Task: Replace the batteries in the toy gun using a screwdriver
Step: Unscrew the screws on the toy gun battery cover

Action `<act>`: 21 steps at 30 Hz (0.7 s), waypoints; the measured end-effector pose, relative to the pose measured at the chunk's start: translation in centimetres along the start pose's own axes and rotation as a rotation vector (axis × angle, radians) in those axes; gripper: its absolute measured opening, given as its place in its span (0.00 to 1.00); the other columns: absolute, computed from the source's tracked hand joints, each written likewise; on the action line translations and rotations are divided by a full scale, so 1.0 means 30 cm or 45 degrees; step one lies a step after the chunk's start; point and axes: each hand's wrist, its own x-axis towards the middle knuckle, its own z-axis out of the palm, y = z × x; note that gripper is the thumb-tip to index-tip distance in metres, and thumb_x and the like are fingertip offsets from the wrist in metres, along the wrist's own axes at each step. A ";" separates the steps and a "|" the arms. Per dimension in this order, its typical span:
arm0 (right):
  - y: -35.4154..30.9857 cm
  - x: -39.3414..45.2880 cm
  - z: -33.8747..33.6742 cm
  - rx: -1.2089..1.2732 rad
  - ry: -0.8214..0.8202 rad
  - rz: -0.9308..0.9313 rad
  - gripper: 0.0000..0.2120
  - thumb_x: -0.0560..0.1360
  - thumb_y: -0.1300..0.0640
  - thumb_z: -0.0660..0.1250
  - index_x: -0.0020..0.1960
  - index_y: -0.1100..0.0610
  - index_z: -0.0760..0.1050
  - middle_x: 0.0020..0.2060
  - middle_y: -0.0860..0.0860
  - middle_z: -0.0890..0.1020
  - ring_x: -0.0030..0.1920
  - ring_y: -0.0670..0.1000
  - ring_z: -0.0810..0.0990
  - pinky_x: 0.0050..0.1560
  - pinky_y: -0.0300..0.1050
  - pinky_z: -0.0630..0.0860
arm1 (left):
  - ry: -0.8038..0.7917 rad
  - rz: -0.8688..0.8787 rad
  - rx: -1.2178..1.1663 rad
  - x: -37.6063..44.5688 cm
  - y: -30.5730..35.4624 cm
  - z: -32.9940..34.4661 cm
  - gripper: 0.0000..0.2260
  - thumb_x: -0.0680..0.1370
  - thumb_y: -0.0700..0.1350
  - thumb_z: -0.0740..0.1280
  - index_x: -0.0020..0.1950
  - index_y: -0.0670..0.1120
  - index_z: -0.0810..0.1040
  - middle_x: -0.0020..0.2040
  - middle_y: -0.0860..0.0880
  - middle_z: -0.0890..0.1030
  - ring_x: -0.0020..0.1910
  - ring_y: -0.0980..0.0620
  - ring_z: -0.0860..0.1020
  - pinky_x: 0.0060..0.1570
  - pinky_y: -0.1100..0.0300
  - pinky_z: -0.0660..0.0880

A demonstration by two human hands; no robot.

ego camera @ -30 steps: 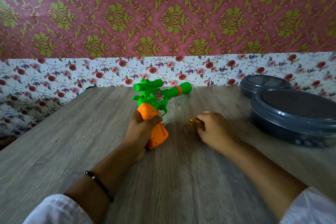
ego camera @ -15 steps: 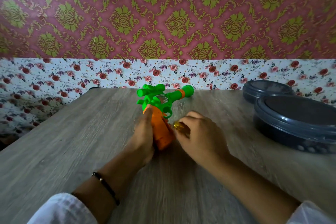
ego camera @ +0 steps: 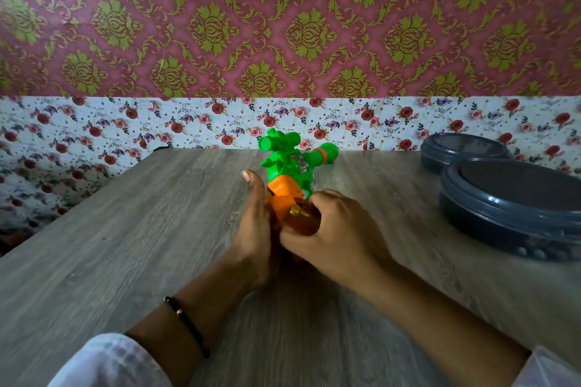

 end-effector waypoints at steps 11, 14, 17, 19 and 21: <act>0.188 0.055 -0.115 -0.415 -0.108 0.507 0.19 0.68 0.39 0.68 0.37 0.55 0.72 0.40 0.54 0.79 0.40 0.56 0.77 0.36 0.42 0.67 | 0.108 0.076 -0.022 0.035 -0.009 -0.037 0.32 0.75 0.69 0.41 0.68 0.52 0.66 0.52 0.44 0.78 0.51 0.45 0.77 0.47 0.52 0.77; 0.188 0.045 -0.091 -0.470 -0.180 0.498 0.17 0.70 0.42 0.68 0.37 0.56 0.72 0.39 0.55 0.77 0.42 0.57 0.77 0.35 0.42 0.65 | 0.075 0.056 -0.033 0.032 -0.007 -0.031 0.32 0.75 0.69 0.42 0.68 0.52 0.66 0.52 0.43 0.78 0.51 0.46 0.77 0.48 0.51 0.77; 0.188 0.044 -0.082 -0.541 -0.213 0.465 0.17 0.71 0.44 0.67 0.35 0.53 0.65 0.44 0.55 0.79 0.38 0.55 0.73 0.32 0.41 0.63 | 0.083 0.051 -0.023 0.032 -0.009 -0.031 0.33 0.76 0.69 0.43 0.72 0.51 0.64 0.54 0.43 0.78 0.53 0.45 0.77 0.49 0.51 0.76; 0.193 0.053 -0.087 -0.522 -0.242 0.485 0.17 0.71 0.44 0.68 0.40 0.54 0.66 0.42 0.54 0.77 0.37 0.53 0.71 0.31 0.42 0.62 | 0.075 0.056 -0.009 0.033 -0.009 -0.033 0.34 0.76 0.68 0.43 0.74 0.50 0.62 0.56 0.44 0.78 0.54 0.45 0.77 0.48 0.51 0.76; 0.192 0.065 -0.104 -0.433 -0.230 0.473 0.16 0.71 0.46 0.68 0.38 0.54 0.66 0.36 0.51 0.74 0.36 0.51 0.72 0.32 0.42 0.64 | 0.077 0.057 -0.004 0.038 -0.010 -0.039 0.34 0.76 0.68 0.43 0.75 0.50 0.60 0.56 0.43 0.78 0.53 0.46 0.78 0.48 0.51 0.76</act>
